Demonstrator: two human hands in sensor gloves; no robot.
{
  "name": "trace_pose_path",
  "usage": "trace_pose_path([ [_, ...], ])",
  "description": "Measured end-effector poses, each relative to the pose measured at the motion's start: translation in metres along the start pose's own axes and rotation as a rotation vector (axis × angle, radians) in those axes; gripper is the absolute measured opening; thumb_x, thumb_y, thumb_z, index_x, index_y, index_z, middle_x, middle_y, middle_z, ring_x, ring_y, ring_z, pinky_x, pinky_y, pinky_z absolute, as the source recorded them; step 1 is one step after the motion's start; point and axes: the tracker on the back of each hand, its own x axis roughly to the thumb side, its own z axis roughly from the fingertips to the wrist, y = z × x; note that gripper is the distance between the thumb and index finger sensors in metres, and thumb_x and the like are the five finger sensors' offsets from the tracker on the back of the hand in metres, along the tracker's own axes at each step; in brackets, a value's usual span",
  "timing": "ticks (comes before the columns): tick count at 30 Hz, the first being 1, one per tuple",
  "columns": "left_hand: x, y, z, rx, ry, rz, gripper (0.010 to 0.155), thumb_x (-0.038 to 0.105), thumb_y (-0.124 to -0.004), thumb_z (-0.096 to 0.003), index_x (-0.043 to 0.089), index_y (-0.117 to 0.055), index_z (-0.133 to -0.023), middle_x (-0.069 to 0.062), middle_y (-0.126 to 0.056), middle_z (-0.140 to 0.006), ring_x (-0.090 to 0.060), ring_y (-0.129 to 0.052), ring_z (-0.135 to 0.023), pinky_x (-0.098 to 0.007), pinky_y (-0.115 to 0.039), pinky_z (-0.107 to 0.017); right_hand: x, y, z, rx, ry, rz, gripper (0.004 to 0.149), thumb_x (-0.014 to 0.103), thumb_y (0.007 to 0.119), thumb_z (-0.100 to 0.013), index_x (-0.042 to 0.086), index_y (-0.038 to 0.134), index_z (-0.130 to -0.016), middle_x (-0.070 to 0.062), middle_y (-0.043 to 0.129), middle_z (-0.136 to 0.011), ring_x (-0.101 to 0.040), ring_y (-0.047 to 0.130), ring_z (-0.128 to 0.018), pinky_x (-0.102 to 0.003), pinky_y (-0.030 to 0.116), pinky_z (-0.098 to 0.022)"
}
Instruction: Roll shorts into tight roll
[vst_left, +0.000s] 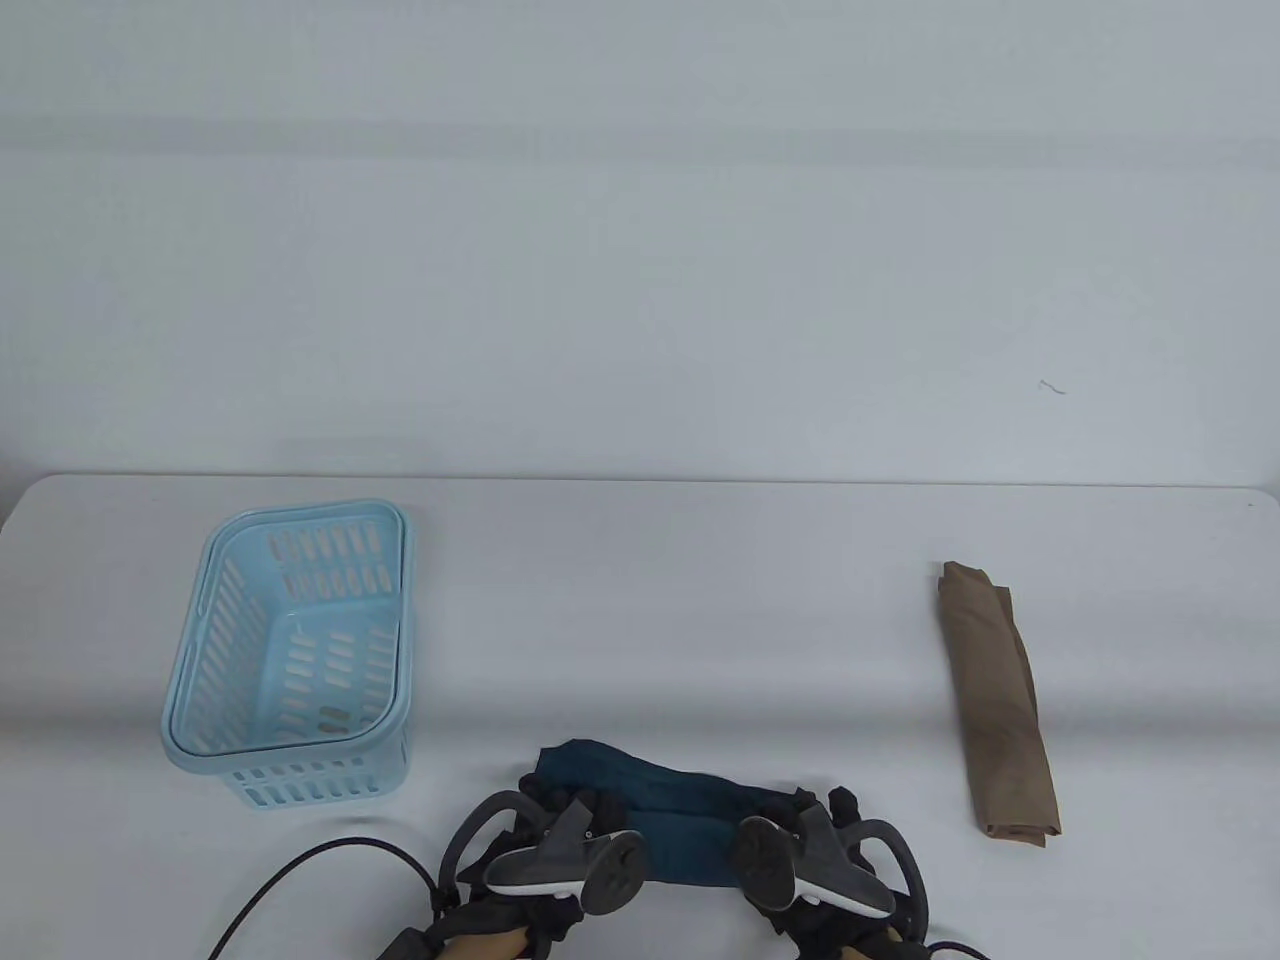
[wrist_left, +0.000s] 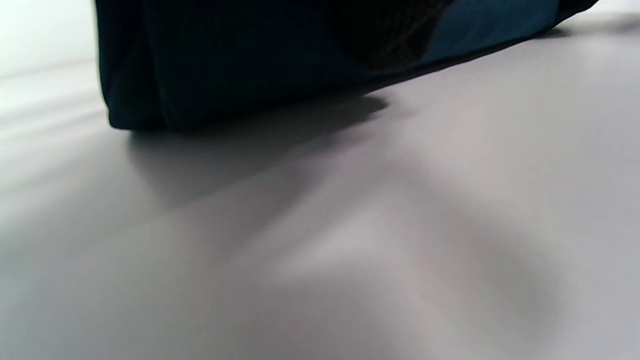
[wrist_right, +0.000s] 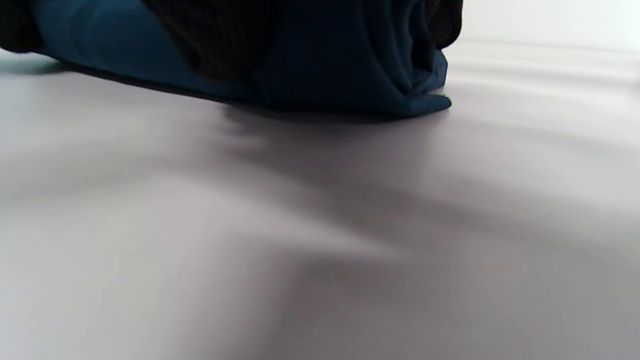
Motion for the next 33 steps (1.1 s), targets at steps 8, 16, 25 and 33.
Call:
trace_pose_path([
  [8, -0.014, 0.014, 0.006, -0.017, -0.004, 0.196, 0.062, 0.026, -0.066, -0.0498, 0.001, -0.059, -0.106, -0.022, -0.082, -0.098, -0.037, -0.092, -0.084, -0.073, -0.051, -0.066, -0.017, -0.006, 0.0, 0.141, 0.0, -0.285, 0.06, 0.038, 0.061, -0.051, 0.012, 0.058, -0.104, -0.013, 0.058, -0.109, -0.044, 0.048, -0.1, -0.077, 0.021, -0.067],
  [16, -0.025, 0.012, 0.003, -0.122, 0.015, 0.374, 0.059, 0.026, -0.062, -0.0506, 0.005, -0.062, -0.106, -0.014, -0.092, -0.082, -0.029, -0.101, -0.065, -0.074, -0.053, -0.065, -0.027, -0.009, -0.001, 0.088, 0.077, -0.4, 0.051, 0.042, 0.066, -0.049, 0.014, 0.079, -0.089, -0.009, 0.079, -0.093, -0.039, 0.065, -0.091, -0.076, 0.028, -0.066],
  [25, -0.021, 0.021, -0.019, -0.193, 0.141, 0.187, 0.07, 0.031, -0.066, -0.0525, 0.006, -0.042, -0.113, -0.023, -0.065, -0.107, -0.044, -0.075, -0.094, -0.078, -0.035, -0.066, -0.025, -0.014, -0.012, 0.025, 0.205, -0.249, 0.058, 0.044, 0.068, -0.047, 0.013, 0.071, -0.096, -0.016, 0.067, -0.102, -0.044, 0.055, -0.096, -0.076, 0.026, -0.067],
  [33, -0.032, 0.024, -0.051, -0.419, 0.23, 0.201, 0.074, 0.033, -0.061, -0.053, 0.009, -0.032, -0.116, -0.034, -0.027, -0.118, -0.061, -0.035, -0.107, -0.08, -0.019, -0.064, -0.03, -0.017, -0.035, 0.059, 0.267, -0.206, 0.067, 0.045, 0.068, -0.046, 0.012, 0.057, -0.104, -0.019, 0.054, -0.109, -0.046, 0.045, -0.1, -0.075, 0.024, -0.068],
])
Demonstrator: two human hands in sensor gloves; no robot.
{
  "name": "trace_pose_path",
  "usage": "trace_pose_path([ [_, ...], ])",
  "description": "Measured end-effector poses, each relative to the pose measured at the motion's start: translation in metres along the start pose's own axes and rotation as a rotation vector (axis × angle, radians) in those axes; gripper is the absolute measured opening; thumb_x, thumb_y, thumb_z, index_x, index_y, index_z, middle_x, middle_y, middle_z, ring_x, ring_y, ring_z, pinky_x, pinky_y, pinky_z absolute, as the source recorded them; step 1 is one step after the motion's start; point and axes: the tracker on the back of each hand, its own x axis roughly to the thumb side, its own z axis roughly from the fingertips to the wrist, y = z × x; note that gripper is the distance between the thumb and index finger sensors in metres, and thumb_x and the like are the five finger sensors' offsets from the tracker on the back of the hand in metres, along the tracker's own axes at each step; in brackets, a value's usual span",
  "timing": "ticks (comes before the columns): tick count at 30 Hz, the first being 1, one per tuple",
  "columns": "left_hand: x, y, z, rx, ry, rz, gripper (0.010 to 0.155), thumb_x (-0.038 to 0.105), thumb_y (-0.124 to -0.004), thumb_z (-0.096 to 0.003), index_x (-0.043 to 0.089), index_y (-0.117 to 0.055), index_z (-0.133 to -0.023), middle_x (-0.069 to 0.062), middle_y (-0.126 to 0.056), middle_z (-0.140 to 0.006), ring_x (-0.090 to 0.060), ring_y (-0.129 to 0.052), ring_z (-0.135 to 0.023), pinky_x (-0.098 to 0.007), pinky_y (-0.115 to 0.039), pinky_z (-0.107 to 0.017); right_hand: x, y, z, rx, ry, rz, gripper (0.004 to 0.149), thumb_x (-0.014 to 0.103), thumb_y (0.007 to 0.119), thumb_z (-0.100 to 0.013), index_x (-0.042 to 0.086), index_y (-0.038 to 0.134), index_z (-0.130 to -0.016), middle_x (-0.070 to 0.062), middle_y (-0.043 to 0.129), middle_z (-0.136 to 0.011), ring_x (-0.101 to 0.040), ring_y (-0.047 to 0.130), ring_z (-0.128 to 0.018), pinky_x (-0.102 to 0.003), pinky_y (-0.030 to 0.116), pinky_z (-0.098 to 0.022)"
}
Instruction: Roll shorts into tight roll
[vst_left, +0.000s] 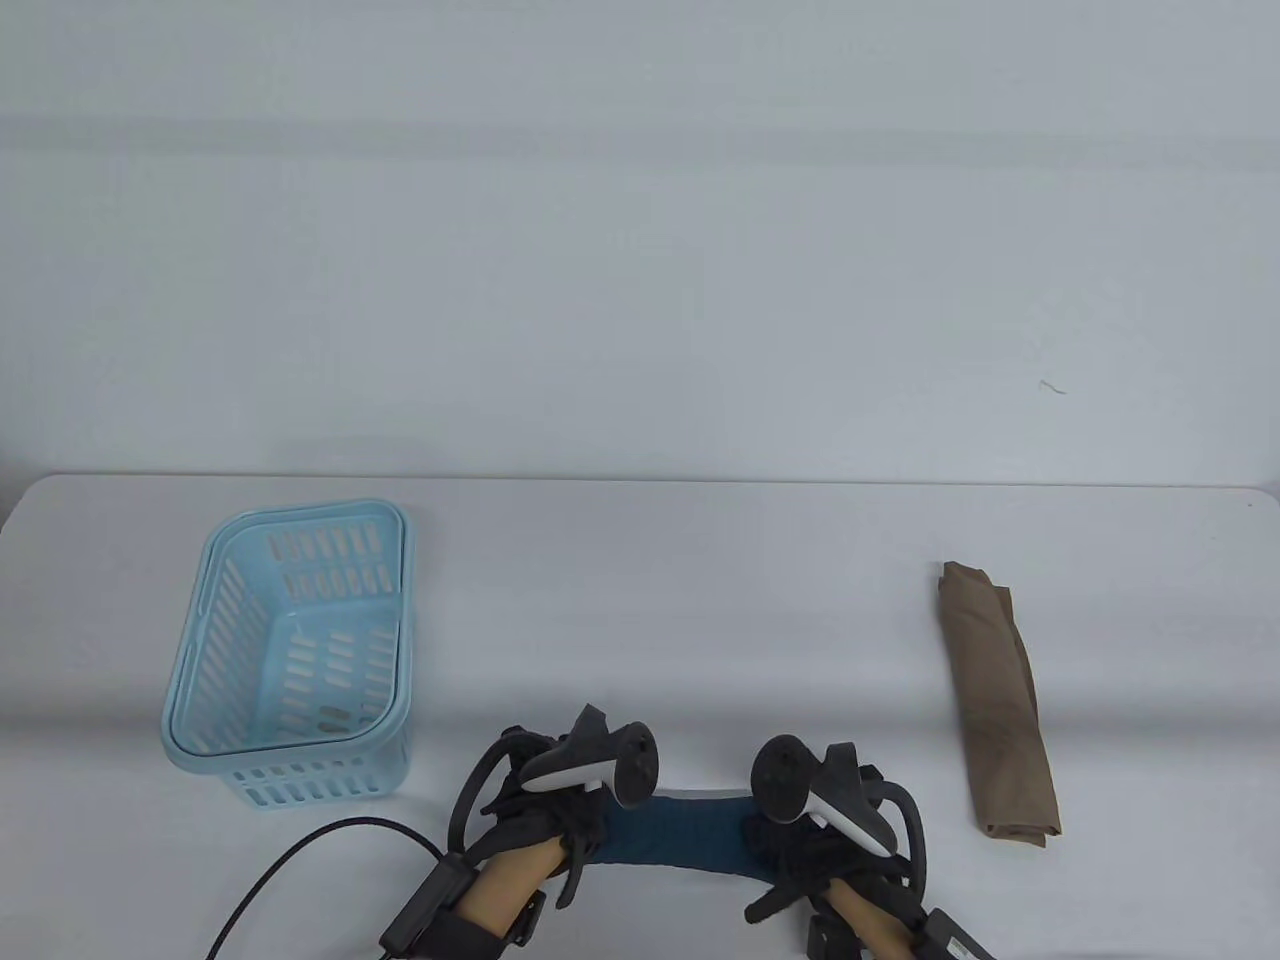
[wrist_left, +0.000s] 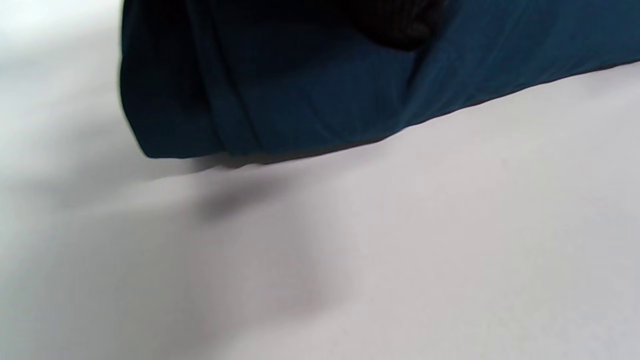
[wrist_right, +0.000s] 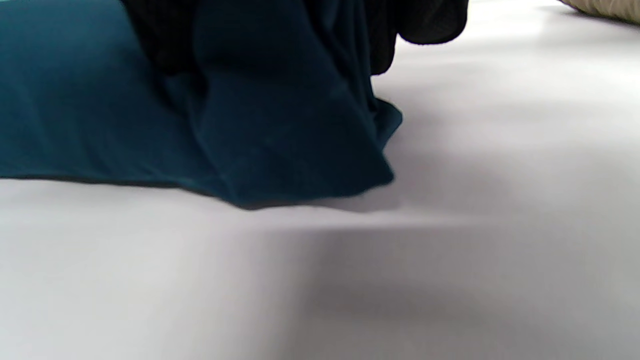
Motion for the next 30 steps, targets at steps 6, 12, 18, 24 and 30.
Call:
trace_pose_path([
  [6, -0.016, 0.006, -0.014, 0.036, 0.047, 0.104, 0.075, 0.036, -0.063, -0.0505, 0.009, -0.038, -0.115, -0.032, -0.037, -0.118, -0.059, -0.045, -0.107, -0.079, -0.024, -0.065, -0.005, 0.004, -0.01, -0.017, 0.023, -0.021, 0.067, 0.045, 0.067, -0.046, 0.012, 0.056, -0.104, -0.018, 0.051, -0.11, -0.046, 0.046, -0.1, -0.075, 0.026, -0.069],
  [12, -0.028, 0.011, 0.02, 0.245, -0.058, 0.166, 0.071, 0.037, -0.061, -0.055, 0.006, -0.039, -0.115, -0.032, -0.039, -0.117, -0.058, -0.048, -0.106, -0.078, -0.027, -0.065, -0.01, -0.007, 0.003, -0.081, -0.062, -0.073, 0.063, 0.038, 0.067, -0.049, 0.013, 0.054, -0.106, -0.017, 0.049, -0.112, -0.045, 0.047, -0.102, -0.072, 0.035, -0.07],
  [18, -0.04, 0.003, 0.076, 0.448, -0.125, 0.175, 0.07, 0.037, -0.061, -0.0558, 0.005, -0.04, -0.114, -0.032, -0.039, -0.117, -0.059, -0.048, -0.105, -0.078, -0.027, -0.064, 0.002, -0.012, 0.03, -0.137, -0.303, -0.082, 0.063, 0.034, 0.066, -0.05, 0.019, 0.045, -0.108, -0.01, 0.04, -0.117, -0.041, 0.039, -0.108, -0.069, 0.035, -0.073],
  [24, -0.042, -0.016, 0.106, 0.544, -0.163, 0.189, 0.069, 0.037, -0.06, -0.0561, 0.005, -0.042, -0.114, -0.032, -0.04, -0.117, -0.059, -0.048, -0.105, -0.079, -0.027, -0.064, 0.04, 0.008, 0.045, -0.009, -0.529, 0.071, 0.061, 0.031, 0.066, -0.05, 0.023, 0.047, -0.107, -0.005, 0.032, -0.119, -0.041, 0.031, -0.11, -0.069, 0.032, -0.074],
  [30, -0.046, -0.026, 0.108, 0.565, -0.175, 0.211, 0.068, 0.036, -0.06, -0.0561, 0.005, -0.042, -0.114, -0.033, -0.04, -0.116, -0.06, -0.047, -0.105, -0.079, -0.027, -0.064, 0.052, 0.027, 0.042, 0.053, -0.504, 0.217, 0.059, 0.032, 0.065, -0.051, 0.024, 0.049, -0.107, -0.006, 0.014, -0.116, -0.045, 0.021, -0.108, -0.068, 0.033, -0.074],
])
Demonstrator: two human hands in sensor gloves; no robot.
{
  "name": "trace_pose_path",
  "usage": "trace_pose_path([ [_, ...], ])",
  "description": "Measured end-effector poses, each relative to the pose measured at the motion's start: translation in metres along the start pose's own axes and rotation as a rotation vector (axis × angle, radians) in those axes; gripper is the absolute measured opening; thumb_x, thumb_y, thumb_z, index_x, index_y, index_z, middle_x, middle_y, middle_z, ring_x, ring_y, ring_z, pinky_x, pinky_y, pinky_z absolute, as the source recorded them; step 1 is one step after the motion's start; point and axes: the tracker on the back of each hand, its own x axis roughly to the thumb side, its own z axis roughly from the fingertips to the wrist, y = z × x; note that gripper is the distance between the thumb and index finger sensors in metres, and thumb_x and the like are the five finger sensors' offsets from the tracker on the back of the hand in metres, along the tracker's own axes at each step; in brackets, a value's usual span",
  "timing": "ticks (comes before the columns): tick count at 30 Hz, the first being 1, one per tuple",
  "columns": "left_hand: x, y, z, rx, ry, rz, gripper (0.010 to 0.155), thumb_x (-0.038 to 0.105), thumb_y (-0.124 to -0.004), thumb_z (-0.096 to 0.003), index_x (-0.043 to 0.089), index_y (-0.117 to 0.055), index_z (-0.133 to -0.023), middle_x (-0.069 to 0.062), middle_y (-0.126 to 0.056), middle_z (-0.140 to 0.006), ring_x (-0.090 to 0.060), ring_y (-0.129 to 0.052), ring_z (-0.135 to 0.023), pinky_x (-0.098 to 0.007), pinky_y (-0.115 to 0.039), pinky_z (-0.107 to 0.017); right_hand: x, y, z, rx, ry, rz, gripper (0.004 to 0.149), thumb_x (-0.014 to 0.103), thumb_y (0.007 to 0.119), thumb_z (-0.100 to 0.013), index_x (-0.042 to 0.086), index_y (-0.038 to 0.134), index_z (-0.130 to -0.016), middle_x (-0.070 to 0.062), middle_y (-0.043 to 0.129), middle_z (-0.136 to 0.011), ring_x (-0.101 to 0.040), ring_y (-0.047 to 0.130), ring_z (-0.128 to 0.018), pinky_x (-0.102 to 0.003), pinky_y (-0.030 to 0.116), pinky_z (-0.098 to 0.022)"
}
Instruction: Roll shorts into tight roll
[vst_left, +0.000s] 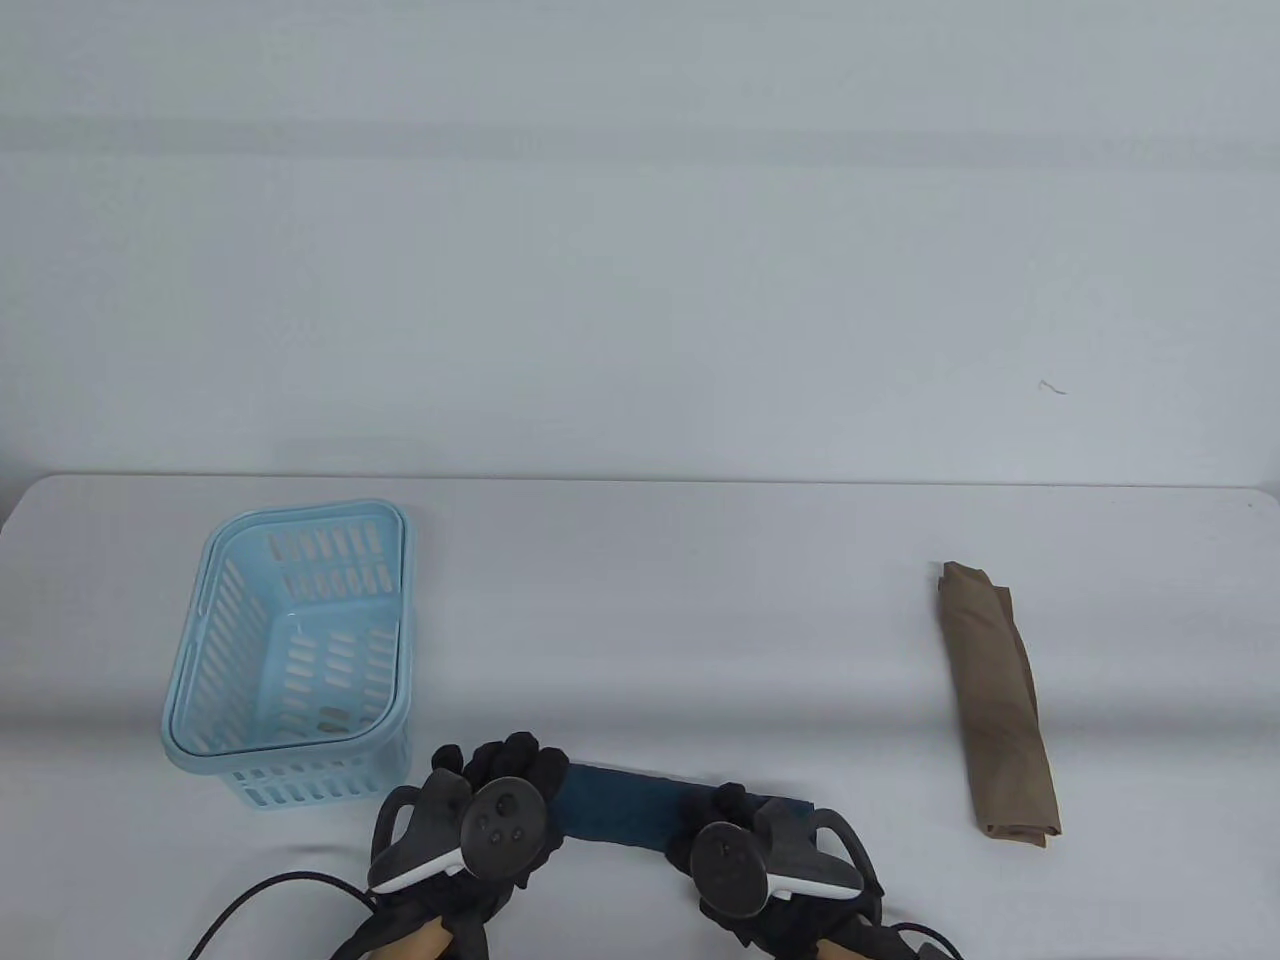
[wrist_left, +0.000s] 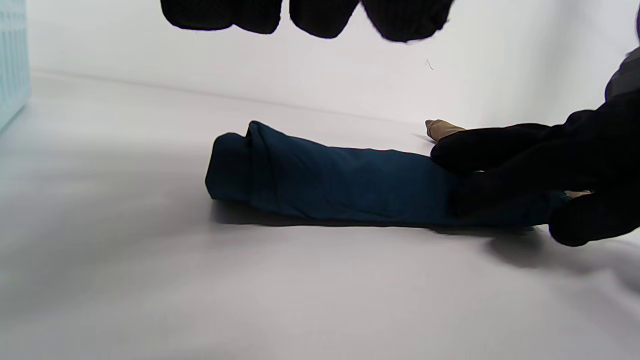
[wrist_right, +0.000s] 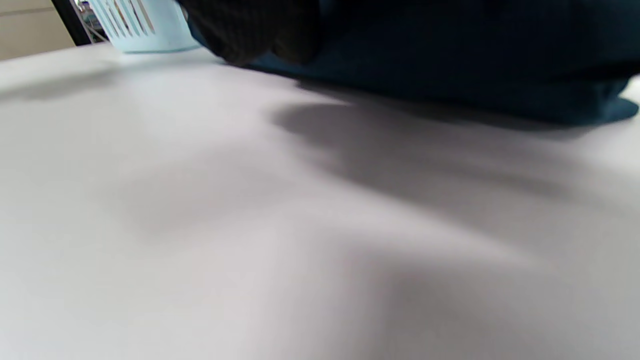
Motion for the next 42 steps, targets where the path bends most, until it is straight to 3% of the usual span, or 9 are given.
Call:
trace_pose_path([
  [10, -0.006, -0.006, 0.002, -0.042, -0.017, 0.02, 0.068, 0.036, -0.06, -0.0562, 0.004, -0.042, -0.114, -0.034, -0.038, -0.116, -0.06, -0.046, -0.104, -0.079, -0.027, -0.063, -0.014, 0.003, -0.007, 0.003, 0.058, -0.034, 0.056, 0.033, 0.063, -0.052, 0.03, 0.048, -0.105, -0.002, 0.011, -0.115, -0.039, 0.021, -0.107, -0.062, 0.035, -0.075],
  [23, -0.005, -0.01, 0.001, -0.086, -0.024, 0.024, 0.069, 0.037, -0.06, -0.0562, 0.004, -0.042, -0.114, -0.034, -0.038, -0.116, -0.061, -0.045, -0.104, -0.079, -0.026, -0.063, -0.103, -0.014, -0.024, -0.056, 0.482, -0.264, 0.055, 0.035, 0.062, -0.052, 0.032, 0.048, -0.105, -0.004, 0.015, -0.115, -0.039, 0.026, -0.104, -0.056, 0.039, -0.074],
  [32, -0.004, -0.012, 0.0, -0.104, -0.025, 0.027, 0.069, 0.037, -0.06, -0.0563, 0.004, -0.042, -0.114, -0.034, -0.037, -0.116, -0.061, -0.045, -0.104, -0.079, -0.026, -0.063, -0.17, -0.014, -0.008, -0.112, 0.778, -0.364, 0.057, 0.036, 0.062, -0.052, 0.031, 0.046, -0.106, -0.006, 0.014, -0.115, -0.039, 0.026, -0.102, -0.055, 0.04, -0.072],
  [42, -0.004, -0.013, -0.001, -0.121, -0.028, 0.029, 0.069, 0.037, -0.06, -0.0563, 0.003, -0.042, -0.114, -0.034, -0.037, -0.116, -0.061, -0.045, -0.104, -0.079, -0.026, -0.063, -0.204, -0.013, 0.008, -0.159, 0.966, -0.444, 0.057, 0.037, 0.062, -0.052, 0.03, 0.046, -0.107, -0.009, 0.016, -0.115, -0.041, 0.028, -0.101, -0.055, 0.043, -0.07],
])
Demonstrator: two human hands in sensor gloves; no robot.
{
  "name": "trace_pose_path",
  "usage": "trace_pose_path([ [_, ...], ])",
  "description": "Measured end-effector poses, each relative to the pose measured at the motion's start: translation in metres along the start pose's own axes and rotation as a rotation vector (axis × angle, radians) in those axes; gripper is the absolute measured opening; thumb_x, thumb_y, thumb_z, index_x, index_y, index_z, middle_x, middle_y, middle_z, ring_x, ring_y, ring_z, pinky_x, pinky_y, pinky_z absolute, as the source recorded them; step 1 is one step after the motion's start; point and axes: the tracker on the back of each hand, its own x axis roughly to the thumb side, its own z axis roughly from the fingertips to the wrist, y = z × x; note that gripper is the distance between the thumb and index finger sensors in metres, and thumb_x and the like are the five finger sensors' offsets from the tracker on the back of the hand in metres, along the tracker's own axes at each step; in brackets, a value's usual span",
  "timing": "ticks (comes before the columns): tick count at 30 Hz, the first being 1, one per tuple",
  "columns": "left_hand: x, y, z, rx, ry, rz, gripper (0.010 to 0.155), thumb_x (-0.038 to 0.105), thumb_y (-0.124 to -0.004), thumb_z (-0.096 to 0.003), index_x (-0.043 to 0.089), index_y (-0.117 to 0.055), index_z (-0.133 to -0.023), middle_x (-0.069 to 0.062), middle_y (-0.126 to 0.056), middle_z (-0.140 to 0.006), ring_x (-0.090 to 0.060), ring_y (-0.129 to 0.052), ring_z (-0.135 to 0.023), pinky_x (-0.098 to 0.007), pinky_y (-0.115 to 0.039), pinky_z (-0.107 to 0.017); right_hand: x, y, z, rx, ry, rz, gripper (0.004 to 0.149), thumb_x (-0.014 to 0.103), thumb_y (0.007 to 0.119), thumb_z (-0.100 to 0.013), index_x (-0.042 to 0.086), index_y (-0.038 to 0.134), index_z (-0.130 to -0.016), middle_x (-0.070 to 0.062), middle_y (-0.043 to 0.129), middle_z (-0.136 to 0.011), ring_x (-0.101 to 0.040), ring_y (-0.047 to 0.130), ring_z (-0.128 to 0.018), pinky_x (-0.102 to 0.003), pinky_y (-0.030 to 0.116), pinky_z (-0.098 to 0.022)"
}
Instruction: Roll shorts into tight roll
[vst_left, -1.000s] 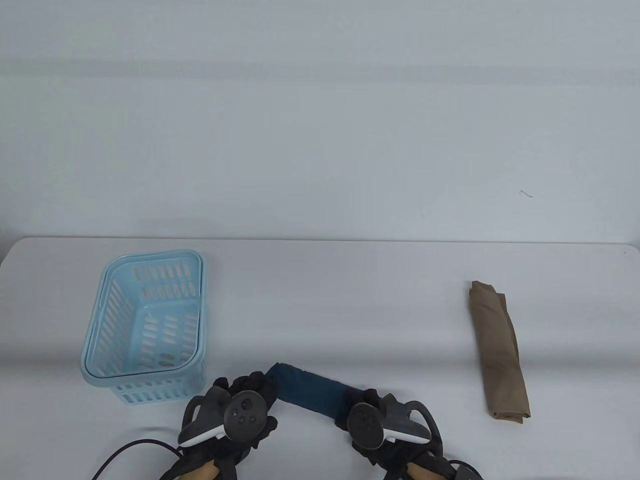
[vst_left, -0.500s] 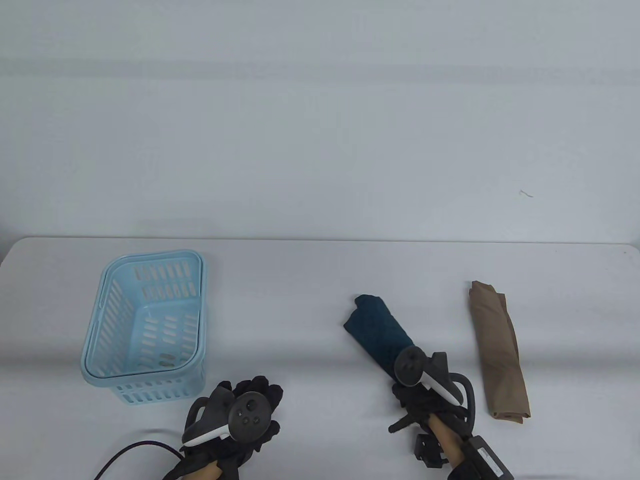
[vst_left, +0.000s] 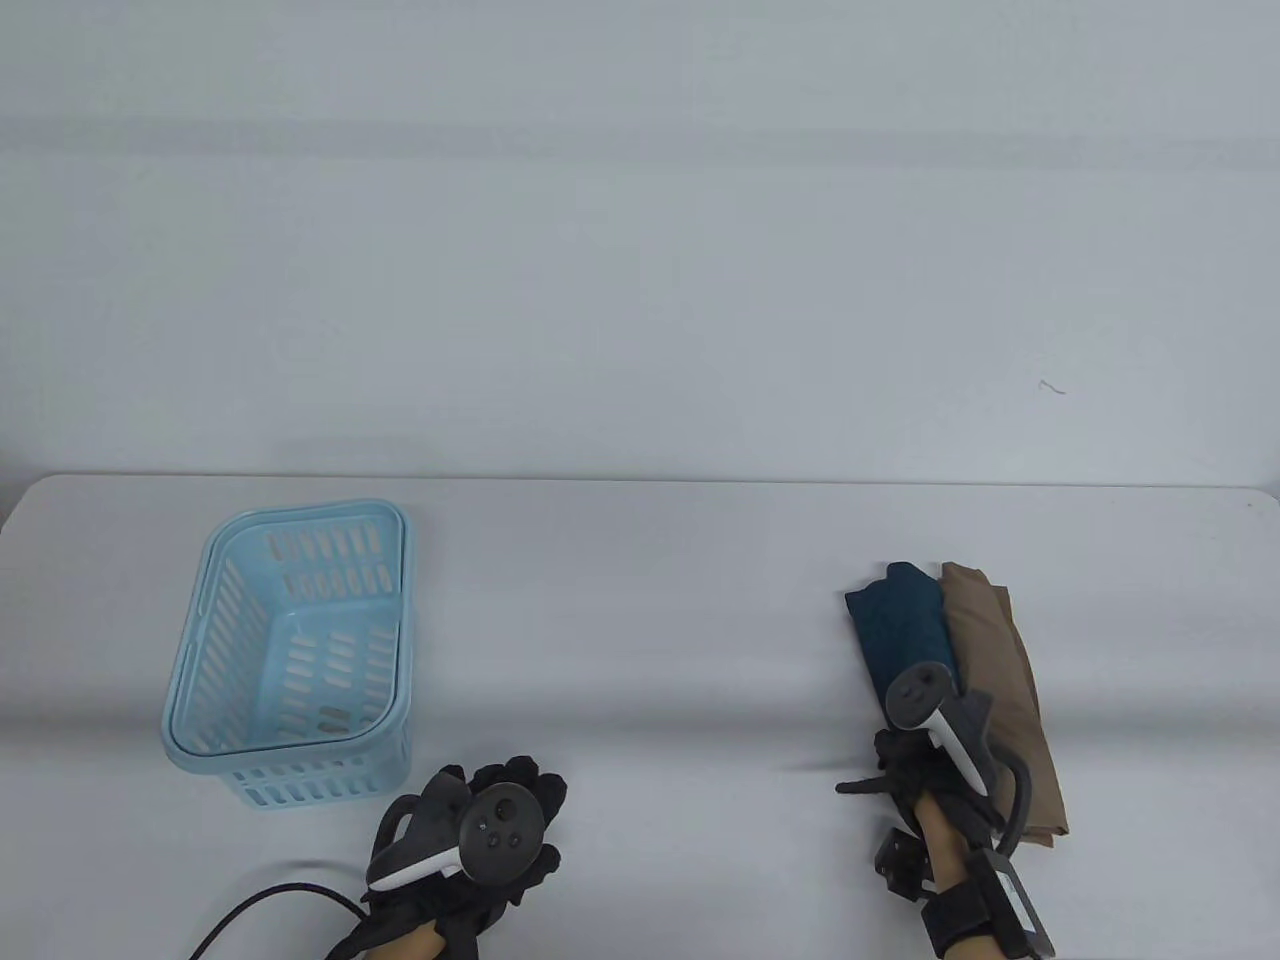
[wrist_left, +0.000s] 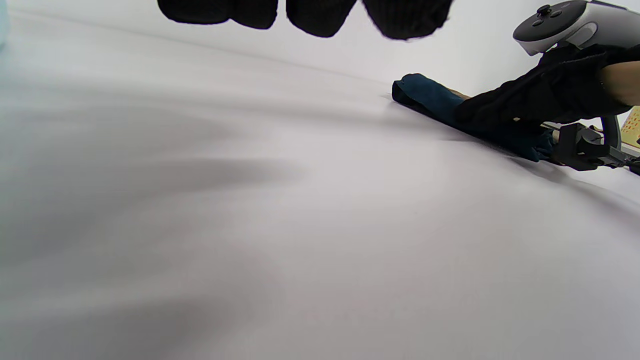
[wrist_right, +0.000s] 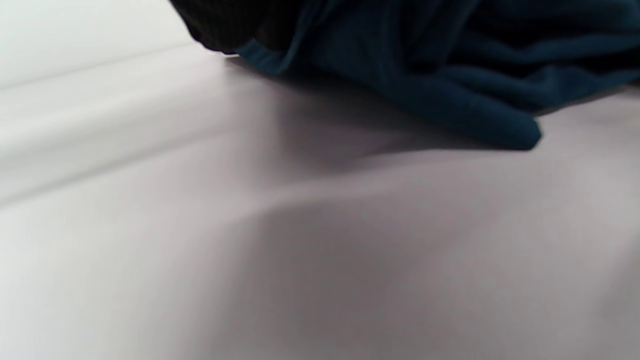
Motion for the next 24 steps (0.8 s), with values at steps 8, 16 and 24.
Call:
trace_pose_path([
  [8, 0.0, 0.0, -0.001, 0.0, -0.002, 0.002, 0.069, 0.037, -0.06, -0.0564, 0.003, -0.042, -0.114, -0.034, -0.038, -0.116, -0.061, -0.045, -0.104, -0.079, -0.026, -0.063, -0.002, 0.0, -0.003, 0.005, 0.029, -0.012, 0.059, 0.038, 0.062, -0.052, 0.028, 0.043, -0.108, -0.011, 0.013, -0.114, -0.043, 0.026, -0.101, -0.056, 0.041, -0.07],
  [16, 0.001, 0.004, 0.0, 0.033, -0.004, -0.005, 0.069, 0.037, -0.06, -0.0564, 0.004, -0.041, -0.114, -0.034, -0.037, -0.116, -0.06, -0.045, -0.104, -0.079, -0.026, -0.063, -0.001, -0.024, 0.026, -0.176, -0.11, -0.053, 0.06, 0.038, 0.062, -0.052, 0.027, 0.045, -0.108, -0.014, 0.024, -0.116, -0.044, 0.032, -0.104, -0.067, 0.033, -0.072],
  [24, 0.002, 0.008, 0.0, 0.069, 0.004, -0.007, 0.069, 0.037, -0.059, -0.0565, 0.004, -0.04, -0.114, -0.033, -0.036, -0.117, -0.06, -0.044, -0.105, -0.079, -0.026, -0.063, 0.053, -0.065, 0.111, -0.326, -0.468, -0.077, 0.063, 0.039, 0.062, -0.052, 0.022, 0.043, -0.11, -0.014, 0.025, -0.117, -0.047, 0.029, -0.105, -0.069, 0.033, -0.072],
])
